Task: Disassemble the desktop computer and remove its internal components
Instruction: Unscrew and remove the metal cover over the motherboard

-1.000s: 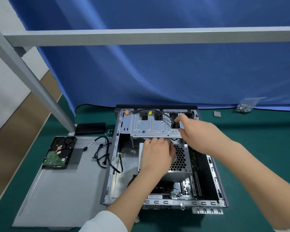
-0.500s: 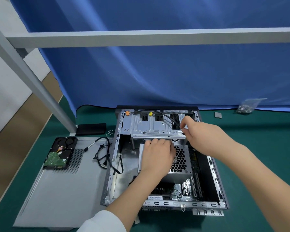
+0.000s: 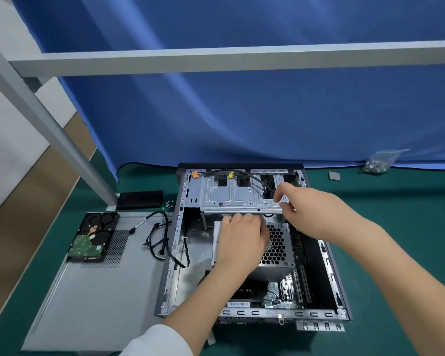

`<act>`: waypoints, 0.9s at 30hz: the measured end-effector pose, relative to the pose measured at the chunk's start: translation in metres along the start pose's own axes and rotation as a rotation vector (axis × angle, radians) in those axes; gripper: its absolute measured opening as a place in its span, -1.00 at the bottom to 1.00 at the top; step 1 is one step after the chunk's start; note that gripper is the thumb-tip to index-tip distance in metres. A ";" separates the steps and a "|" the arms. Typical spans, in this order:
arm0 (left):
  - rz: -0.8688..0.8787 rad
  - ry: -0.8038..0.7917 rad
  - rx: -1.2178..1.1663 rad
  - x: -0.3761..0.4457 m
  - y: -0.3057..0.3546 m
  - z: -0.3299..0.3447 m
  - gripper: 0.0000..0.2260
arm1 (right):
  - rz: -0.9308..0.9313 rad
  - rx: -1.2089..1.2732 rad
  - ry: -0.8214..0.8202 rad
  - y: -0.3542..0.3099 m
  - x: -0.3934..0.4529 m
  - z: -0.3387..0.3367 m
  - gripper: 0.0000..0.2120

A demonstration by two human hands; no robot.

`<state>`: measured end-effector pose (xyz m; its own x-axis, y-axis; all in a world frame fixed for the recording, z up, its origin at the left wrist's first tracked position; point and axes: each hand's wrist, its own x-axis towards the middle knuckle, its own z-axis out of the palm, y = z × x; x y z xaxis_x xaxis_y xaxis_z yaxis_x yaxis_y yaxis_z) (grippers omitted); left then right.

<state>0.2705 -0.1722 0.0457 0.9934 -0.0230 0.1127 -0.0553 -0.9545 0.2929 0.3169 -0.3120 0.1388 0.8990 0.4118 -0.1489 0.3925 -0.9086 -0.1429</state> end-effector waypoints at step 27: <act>0.017 0.000 -0.005 0.000 -0.002 0.001 -0.73 | 0.017 -0.037 0.066 0.002 0.003 0.002 -0.90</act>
<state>0.2702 -0.1708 0.0442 0.9923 -0.0392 0.1176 -0.0727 -0.9524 0.2961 0.3197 -0.3131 0.1360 0.9159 0.3923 -0.0854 0.3833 -0.9177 -0.1046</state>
